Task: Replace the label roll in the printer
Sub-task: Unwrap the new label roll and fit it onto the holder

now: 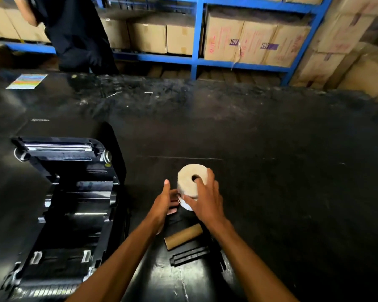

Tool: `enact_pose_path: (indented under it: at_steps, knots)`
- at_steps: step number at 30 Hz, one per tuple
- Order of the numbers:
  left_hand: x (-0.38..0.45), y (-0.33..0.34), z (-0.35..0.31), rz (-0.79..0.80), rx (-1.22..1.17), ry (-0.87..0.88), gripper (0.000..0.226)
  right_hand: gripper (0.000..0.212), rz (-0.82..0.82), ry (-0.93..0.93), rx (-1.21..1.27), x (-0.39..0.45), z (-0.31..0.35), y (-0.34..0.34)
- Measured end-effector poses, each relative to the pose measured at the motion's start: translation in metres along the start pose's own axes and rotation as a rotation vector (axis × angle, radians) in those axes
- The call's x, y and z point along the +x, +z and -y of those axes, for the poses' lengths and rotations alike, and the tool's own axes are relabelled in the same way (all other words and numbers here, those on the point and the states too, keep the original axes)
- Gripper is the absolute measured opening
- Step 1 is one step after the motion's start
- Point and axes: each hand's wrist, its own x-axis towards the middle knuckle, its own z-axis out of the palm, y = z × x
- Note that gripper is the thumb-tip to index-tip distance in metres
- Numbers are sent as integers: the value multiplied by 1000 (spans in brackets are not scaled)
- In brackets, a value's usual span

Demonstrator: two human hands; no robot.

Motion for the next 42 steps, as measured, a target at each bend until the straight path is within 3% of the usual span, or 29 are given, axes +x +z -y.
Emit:
enact_pose_path:
  at_steps: [4, 8, 10, 18, 23, 28, 32, 34, 37, 39, 42]
  knots:
    - [-8, 3, -3, -76, -31, -31, 50, 61, 24, 111, 218, 9, -5, -12]
    - [-22, 7, -10, -168, -33, 24, 50, 34, -10, 398, 847, 2, -7, -42]
    - [-35, 11, -18, -176, -67, 32, 54, 25, 31, 433, 1033, -15, -4, -53]
    - [-82, 26, -13, -68, -326, -35, 64, 28, 1, 519, 1286, -68, 4, -60]
    - [-94, 33, -4, -63, -371, 35, 59, 34, -40, 541, 1315, -88, 3, -57]
    - [-99, 35, -9, 113, -312, 15, 58, 40, -77, 539, 1300, -95, -1, -59]
    - [-97, 44, -14, -7, -245, 36, 47, 34, -40, 520, 1347, -97, -8, -64]
    - [-96, 47, -17, -50, -242, 55, 42, 37, -185, 492, 1229, -94, -12, -69]
    - [-95, 45, -21, -80, -205, 104, 41, 36, -451, 247, 891, -87, -14, -81]
    - [-97, 45, -24, -86, -143, 150, 44, 27, -465, 102, 748, -85, -10, -84]
    - [-103, 48, -25, -77, -89, 210, 35, 15, -442, 59, 676, -85, -1, -81]
